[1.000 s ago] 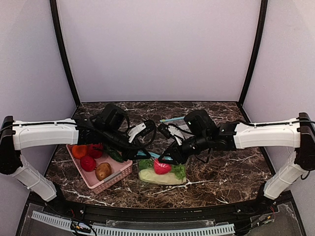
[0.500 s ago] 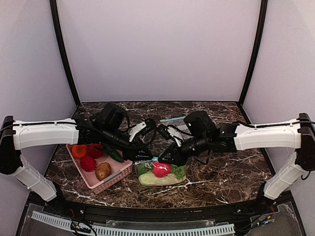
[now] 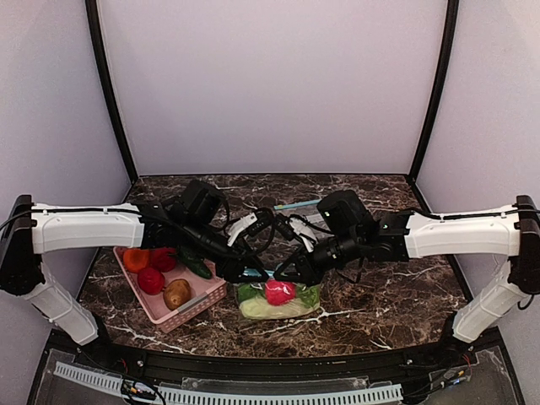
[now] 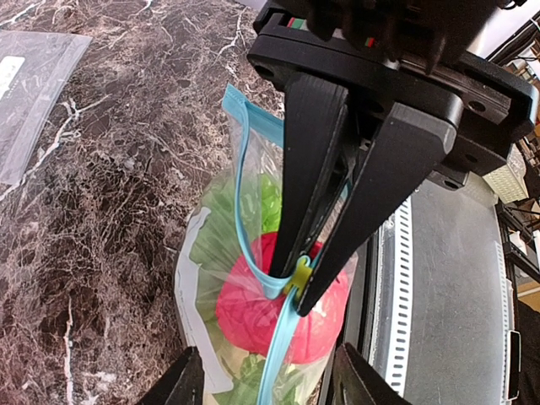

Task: Place the food in the zip-top bag and seal the zipper
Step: Pass from the left arm to the right, then hold the zipper food storage bag at the center of the board.

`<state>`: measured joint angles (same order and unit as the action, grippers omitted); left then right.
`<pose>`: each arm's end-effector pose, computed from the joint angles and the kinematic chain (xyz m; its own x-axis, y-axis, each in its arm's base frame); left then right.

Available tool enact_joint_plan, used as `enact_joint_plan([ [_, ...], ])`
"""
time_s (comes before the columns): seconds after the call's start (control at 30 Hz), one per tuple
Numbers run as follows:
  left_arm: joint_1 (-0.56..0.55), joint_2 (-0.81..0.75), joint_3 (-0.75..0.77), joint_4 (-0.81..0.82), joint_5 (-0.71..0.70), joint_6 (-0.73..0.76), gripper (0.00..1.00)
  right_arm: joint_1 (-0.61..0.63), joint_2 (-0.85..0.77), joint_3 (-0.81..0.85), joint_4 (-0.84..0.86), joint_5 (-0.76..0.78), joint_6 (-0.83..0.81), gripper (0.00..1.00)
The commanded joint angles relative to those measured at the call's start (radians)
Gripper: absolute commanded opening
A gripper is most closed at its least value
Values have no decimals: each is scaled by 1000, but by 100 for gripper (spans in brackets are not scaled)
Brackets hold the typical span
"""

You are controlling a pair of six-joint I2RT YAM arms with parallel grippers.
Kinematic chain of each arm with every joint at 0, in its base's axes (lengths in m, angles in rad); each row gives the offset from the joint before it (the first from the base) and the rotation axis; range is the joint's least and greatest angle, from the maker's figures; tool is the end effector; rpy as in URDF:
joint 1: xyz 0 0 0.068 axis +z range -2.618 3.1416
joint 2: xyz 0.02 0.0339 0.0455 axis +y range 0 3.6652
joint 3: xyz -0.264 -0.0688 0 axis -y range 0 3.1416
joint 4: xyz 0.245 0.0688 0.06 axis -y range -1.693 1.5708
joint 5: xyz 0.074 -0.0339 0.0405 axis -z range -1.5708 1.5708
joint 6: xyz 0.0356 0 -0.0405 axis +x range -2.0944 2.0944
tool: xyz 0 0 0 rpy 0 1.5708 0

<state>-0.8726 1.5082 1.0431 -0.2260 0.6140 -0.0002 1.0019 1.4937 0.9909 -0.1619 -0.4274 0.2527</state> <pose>0.1957 -0.2651 0.2550 -0.4099 0.4882 -0.7705 0.9114 0.1855 -0.3674 0.1637 0.2834 0.2456 -0.5574 -0.4493 -0.6982 -0.8295 0.3385 0.4443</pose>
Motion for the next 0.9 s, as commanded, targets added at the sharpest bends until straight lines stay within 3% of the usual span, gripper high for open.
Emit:
enact_joint_plan([
  [0.0, -19, 33, 18, -12, 23, 6, 51, 25, 2, 0, -19, -6, -18, 0],
  [0.37, -23, 50, 18, -3, 34, -32, 31, 31, -12, 0, 8, -15, -8, 0],
  [0.5, -11, 12, -5, 48, 54, -68, 59, 31, -42, -15, 21, 5, 2, 0],
  [0.57, 9, -26, -31, 89, 49, -94, 67, 31, -64, -23, 23, 14, 9, 0],
  [0.7, 44, -69, -61, 143, 69, -118, 77, 32, -92, -42, 30, 14, 20, 0],
  [0.87, 48, -39, -61, 158, 116, -143, 82, 31, -114, -55, 51, 10, 28, 0],
])
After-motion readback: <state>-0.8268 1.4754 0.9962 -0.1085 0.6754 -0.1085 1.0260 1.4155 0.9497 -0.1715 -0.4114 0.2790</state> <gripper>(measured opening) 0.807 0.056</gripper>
